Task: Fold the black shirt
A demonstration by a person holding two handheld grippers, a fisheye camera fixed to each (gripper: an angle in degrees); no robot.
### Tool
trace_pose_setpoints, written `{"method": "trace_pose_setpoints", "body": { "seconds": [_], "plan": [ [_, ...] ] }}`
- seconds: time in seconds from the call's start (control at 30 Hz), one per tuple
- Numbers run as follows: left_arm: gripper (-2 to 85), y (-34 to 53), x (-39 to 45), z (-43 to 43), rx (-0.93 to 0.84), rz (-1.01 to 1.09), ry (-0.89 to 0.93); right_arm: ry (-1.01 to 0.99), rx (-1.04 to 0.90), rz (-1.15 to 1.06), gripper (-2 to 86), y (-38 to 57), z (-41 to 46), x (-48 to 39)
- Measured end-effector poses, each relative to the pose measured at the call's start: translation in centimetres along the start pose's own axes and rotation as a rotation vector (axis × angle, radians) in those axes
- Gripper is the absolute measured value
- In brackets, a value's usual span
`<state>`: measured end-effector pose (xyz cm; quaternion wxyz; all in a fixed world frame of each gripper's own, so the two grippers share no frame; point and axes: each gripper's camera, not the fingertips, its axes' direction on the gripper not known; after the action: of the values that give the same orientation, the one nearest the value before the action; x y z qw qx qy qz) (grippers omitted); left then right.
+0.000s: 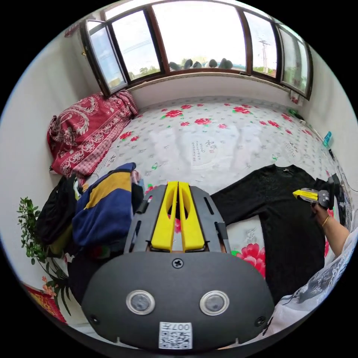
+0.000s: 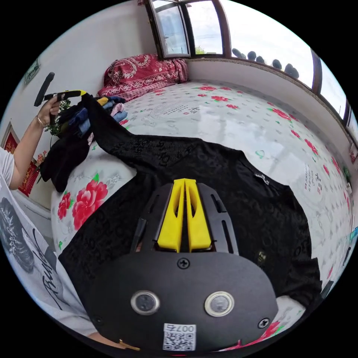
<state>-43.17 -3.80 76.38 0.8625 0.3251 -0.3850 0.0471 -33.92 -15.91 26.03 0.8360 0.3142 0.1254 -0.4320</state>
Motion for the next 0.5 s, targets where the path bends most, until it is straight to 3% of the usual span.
{"method": "trace_pose_setpoints", "body": {
  "seconds": [0.27, 0.5],
  "plan": [
    [-0.9, -6.4, 16.8, -1.9, 0.173, 0.217, 0.312, 0.017, -0.025, 0.096, -0.3, 7.7, -7.9, 0.4],
    [-0.8, -6.9, 36.6, 3.6, 0.199, 0.332, 0.567, 0.105, 0.024, 0.248, -0.2, 13.5, -13.6, 4.4]
  ]
}}
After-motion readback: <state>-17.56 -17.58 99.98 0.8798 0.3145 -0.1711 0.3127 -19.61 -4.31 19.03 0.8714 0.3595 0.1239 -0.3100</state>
